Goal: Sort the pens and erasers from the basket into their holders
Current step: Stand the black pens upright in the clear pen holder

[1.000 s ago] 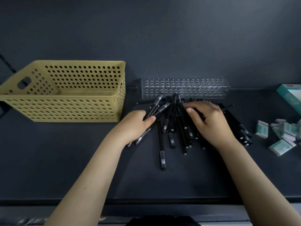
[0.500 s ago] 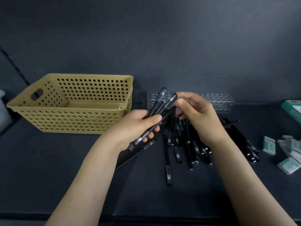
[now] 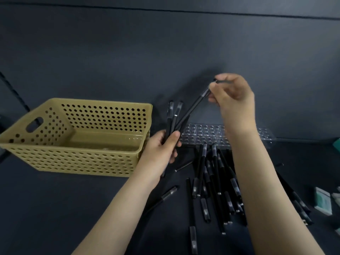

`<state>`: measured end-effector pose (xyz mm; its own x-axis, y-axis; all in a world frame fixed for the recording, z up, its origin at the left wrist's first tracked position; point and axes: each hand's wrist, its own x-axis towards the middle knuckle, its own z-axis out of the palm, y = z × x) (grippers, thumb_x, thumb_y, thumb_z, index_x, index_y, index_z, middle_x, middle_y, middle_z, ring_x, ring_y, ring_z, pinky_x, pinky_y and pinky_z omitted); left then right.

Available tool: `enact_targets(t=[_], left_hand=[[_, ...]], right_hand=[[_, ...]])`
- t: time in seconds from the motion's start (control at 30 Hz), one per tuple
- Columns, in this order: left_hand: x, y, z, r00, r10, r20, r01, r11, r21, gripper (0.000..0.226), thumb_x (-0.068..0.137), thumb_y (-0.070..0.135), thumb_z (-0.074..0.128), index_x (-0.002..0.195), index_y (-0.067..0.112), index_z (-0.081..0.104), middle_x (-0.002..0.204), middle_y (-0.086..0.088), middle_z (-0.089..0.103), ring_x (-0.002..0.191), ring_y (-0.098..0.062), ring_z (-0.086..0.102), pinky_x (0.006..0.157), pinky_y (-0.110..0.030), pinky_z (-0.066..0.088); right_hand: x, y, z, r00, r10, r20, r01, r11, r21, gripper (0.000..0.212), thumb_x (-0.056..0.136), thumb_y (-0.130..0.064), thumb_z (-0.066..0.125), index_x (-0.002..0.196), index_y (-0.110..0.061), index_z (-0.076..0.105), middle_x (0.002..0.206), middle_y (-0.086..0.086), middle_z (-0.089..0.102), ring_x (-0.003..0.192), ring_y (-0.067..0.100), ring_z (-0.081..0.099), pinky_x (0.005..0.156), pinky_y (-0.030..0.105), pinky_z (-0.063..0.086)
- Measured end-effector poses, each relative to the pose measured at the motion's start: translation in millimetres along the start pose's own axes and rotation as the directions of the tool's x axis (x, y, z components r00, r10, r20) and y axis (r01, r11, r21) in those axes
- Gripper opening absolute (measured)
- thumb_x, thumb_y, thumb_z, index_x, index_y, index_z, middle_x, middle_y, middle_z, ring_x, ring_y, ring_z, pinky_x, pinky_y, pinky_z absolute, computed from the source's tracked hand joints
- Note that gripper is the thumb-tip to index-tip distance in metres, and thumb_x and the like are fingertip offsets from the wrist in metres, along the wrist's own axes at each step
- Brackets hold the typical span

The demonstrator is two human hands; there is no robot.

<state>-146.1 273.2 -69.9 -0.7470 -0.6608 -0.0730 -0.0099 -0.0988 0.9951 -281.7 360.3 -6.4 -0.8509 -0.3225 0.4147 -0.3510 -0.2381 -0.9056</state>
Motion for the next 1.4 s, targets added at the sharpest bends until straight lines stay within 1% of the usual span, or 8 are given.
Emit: enact_targets(t=[0.13, 0.3, 0.47, 0.7, 0.97, 1.07, 1.2, 1.4], left_hand=[[6.3, -15.5, -0.4, 0.993, -0.041, -0.107, 0.039, 0.999, -0.018, 0.013, 0.096, 0.03, 0.054, 0.095, 0.018, 0.06, 0.072, 0.009, 0.06, 0.053, -0.002, 0.048, 0.051, -0.016, 0.039], [14.2, -28.2, -2.6, 0.981, -0.01, -0.193, 0.019, 0.999, 0.047, 0.044, 0.094, 0.043, 0.053, 0.126, 0.012, 0.052, 0.078, 0.016, 0.065, 0.06, -0.005, 0.05, 0.07, -0.031, 0.04], [24.1, -28.2, -10.9, 0.982, 0.035, -0.187, -0.024, 0.998, 0.057, 0.014, 0.095, 0.04, 0.052, 0.097, 0.028, 0.06, 0.075, 0.013, 0.065, 0.06, -0.006, 0.051, 0.066, -0.028, 0.039], [26.7, -24.7, -14.0, 0.987, 0.021, -0.162, -0.031, 0.998, -0.057, 0.01, 0.095, 0.032, 0.055, 0.096, 0.026, 0.063, 0.071, 0.01, 0.064, 0.055, -0.002, 0.05, 0.05, -0.014, 0.038], [24.1, -20.3, -12.3, 0.989, -0.014, -0.146, -0.002, 0.994, -0.11, 0.011, 0.096, 0.031, 0.054, 0.093, 0.022, 0.06, 0.071, 0.008, 0.065, 0.05, -0.007, 0.049, 0.044, -0.021, 0.039], [23.1, -19.0, -11.9, 0.991, -0.019, -0.13, 0.004, 0.993, -0.114, 0.013, 0.096, 0.031, 0.054, 0.094, 0.02, 0.059, 0.072, 0.007, 0.066, 0.046, -0.009, 0.048, 0.041, -0.021, 0.037], [20.6, -17.1, -12.0, 0.995, 0.025, -0.099, -0.035, 0.995, -0.096, 0.015, 0.097, 0.03, 0.052, 0.094, 0.018, 0.059, 0.073, 0.005, 0.067, 0.045, -0.008, 0.044, 0.041, -0.019, 0.032], [18.4, -14.7, -10.3, 0.997, 0.044, -0.06, -0.051, 0.993, -0.107, 0.019, 0.098, 0.028, 0.051, 0.101, 0.011, 0.06, 0.068, 0.003, 0.066, 0.045, -0.008, 0.044, 0.04, -0.019, 0.032]], right_hand=[[4.9, 10.0, -1.1, 0.98, -0.171, -0.099, 0.16, 0.981, -0.11, 0.01, 0.091, -0.009, 0.062, 0.099, -0.014, 0.058, 0.079, -0.004, 0.061, 0.074, 0.015, 0.064, 0.075, 0.032, 0.057], [4.0, 20.5, 8.5, 0.977, -0.211, 0.018, 0.209, 0.951, -0.228, 0.015, 0.09, -0.012, 0.065, 0.097, -0.024, 0.06, 0.084, -0.007, 0.06, 0.075, 0.018, 0.063, 0.078, 0.037, 0.057], [-2.5, 29.5, 19.8, 0.972, -0.225, 0.067, 0.235, 0.931, -0.279, 0.019, 0.09, -0.011, 0.066, 0.096, -0.027, 0.058, 0.086, -0.01, 0.061, 0.076, 0.006, 0.06, 0.073, 0.02, 0.051], [-8.1, 32.4, 25.4, 0.94, -0.336, 0.061, 0.335, 0.875, -0.35, 0.011, 0.091, -0.012, 0.065, 0.1, -0.017, 0.061, 0.094, -0.001, 0.065, 0.083, 0.006, 0.062, 0.076, 0.017, 0.051], [-6.8, 46.2, 27.1, 0.891, -0.443, 0.104, 0.44, 0.781, -0.444, 0.015, 0.09, -0.01, 0.067, 0.103, -0.004, 0.068, 0.092, 0.004, 0.065, 0.079, 0.005, 0.06, 0.077, 0.011, 0.049], [-5.3, 53.9, 27.3, 0.858, -0.477, 0.191, 0.506, 0.714, -0.484, 0.016, 0.09, -0.012, 0.067, 0.102, -0.003, 0.071, 0.094, 0.006, 0.068, 0.077, 0.01, 0.063, 0.074, 0.017, 0.053], [-2.6, 52.5, 26.0, 0.876, -0.381, 0.296, 0.482, 0.725, -0.492, 0.026, 0.096, -0.024, 0.059, 0.114, -0.01, 0.07, 0.092, 0.002, 0.064, 0.071, 0.01, 0.057, 0.07, 0.016, 0.049], [-0.9, 44.3, 17.7, 0.899, -0.016, 0.437, 0.28, 0.788, -0.548, 0.038, 0.101, -0.039, 0.042, 0.129, -0.021, 0.061, 0.099, 0.0, 0.059, 0.09, 0.003, 0.055, 0.084, 0.007, 0.039]])
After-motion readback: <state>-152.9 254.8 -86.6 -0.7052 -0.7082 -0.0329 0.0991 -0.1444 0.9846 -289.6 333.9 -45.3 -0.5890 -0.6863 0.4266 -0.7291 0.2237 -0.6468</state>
